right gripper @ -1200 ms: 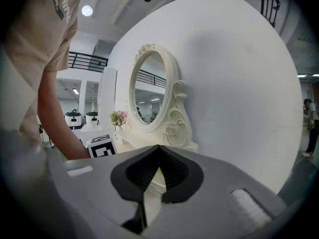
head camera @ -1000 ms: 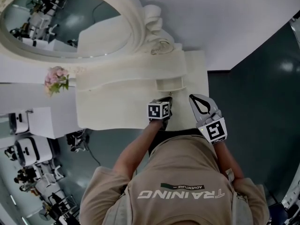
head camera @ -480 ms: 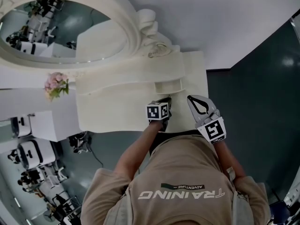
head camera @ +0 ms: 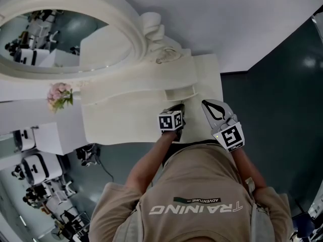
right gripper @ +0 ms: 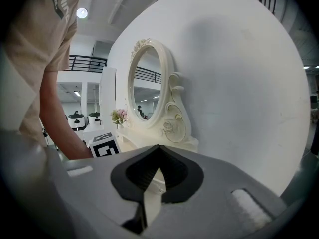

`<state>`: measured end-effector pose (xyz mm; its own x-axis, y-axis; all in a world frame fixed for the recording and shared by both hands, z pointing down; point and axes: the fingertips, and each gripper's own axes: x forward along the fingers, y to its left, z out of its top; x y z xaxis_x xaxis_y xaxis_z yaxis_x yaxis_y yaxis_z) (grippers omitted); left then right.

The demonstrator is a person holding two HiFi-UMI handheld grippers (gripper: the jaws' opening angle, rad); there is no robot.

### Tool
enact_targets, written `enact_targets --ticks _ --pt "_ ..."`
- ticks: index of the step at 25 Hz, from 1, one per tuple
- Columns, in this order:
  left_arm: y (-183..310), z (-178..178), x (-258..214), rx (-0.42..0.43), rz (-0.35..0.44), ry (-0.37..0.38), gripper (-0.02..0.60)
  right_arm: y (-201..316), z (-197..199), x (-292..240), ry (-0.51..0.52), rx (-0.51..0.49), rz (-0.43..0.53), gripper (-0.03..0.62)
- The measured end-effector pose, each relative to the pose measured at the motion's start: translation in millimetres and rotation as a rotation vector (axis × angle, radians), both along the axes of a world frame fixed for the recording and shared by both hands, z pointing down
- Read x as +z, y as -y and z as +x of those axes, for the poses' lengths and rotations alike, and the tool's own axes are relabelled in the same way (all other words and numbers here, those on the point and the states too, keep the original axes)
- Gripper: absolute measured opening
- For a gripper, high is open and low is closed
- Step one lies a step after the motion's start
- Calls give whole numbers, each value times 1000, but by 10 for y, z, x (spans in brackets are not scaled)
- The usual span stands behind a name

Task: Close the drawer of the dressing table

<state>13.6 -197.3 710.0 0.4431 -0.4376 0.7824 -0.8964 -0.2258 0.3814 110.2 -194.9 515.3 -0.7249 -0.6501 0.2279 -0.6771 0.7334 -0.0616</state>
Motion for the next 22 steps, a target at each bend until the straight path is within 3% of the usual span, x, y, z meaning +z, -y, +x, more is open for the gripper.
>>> enact_targets --ticks 13,22 --pt "232 -92 -95 -37 54 26 18 82 -31 80 -2 -10 -21 2" --pt "389 -98 -124 -19 61 31 18 135 -31 116 -16 -7 -39 2"
